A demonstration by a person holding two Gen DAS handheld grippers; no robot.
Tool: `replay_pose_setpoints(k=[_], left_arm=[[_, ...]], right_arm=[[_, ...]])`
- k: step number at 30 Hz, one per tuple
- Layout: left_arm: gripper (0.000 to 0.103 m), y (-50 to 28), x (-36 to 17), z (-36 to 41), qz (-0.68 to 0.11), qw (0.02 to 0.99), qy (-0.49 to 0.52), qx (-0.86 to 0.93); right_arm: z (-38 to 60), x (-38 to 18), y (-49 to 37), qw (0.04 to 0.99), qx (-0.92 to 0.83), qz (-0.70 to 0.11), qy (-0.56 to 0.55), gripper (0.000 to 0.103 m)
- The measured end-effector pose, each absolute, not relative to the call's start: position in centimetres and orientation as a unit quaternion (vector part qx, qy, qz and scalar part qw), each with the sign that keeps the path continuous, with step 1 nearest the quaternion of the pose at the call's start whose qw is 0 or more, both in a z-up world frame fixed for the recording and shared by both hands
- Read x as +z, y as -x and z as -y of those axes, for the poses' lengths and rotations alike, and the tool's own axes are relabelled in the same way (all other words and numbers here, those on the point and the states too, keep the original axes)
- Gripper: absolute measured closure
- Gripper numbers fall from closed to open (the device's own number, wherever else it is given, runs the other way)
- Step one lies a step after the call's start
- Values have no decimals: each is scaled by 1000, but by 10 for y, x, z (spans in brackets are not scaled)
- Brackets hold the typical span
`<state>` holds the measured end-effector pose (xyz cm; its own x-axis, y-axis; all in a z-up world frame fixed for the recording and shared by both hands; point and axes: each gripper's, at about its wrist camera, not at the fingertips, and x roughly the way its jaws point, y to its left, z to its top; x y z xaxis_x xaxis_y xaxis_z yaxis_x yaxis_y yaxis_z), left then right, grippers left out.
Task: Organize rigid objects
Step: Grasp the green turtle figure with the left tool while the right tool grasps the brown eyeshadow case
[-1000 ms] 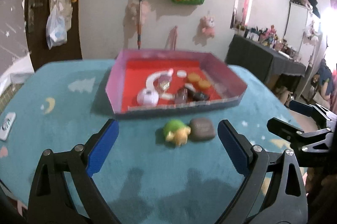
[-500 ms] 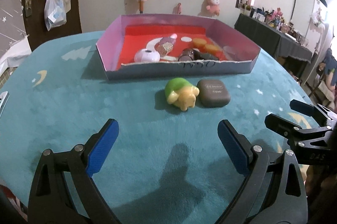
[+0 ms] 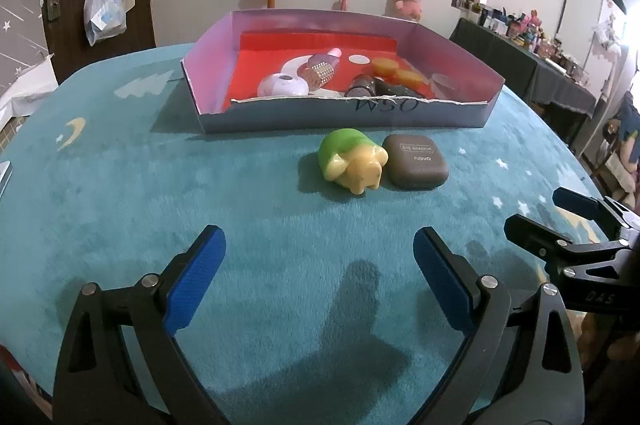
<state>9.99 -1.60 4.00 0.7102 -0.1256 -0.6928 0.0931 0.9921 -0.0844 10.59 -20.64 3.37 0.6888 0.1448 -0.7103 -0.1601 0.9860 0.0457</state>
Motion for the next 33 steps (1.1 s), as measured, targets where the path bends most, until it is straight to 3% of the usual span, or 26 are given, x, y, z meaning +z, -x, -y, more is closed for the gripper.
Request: replay_pose_setpoints(k=[33], left_arm=[[7, -166, 40, -4, -447, 893, -15, -43]], right_arm=[[191, 40, -163, 892, 136, -431, -19, 0]])
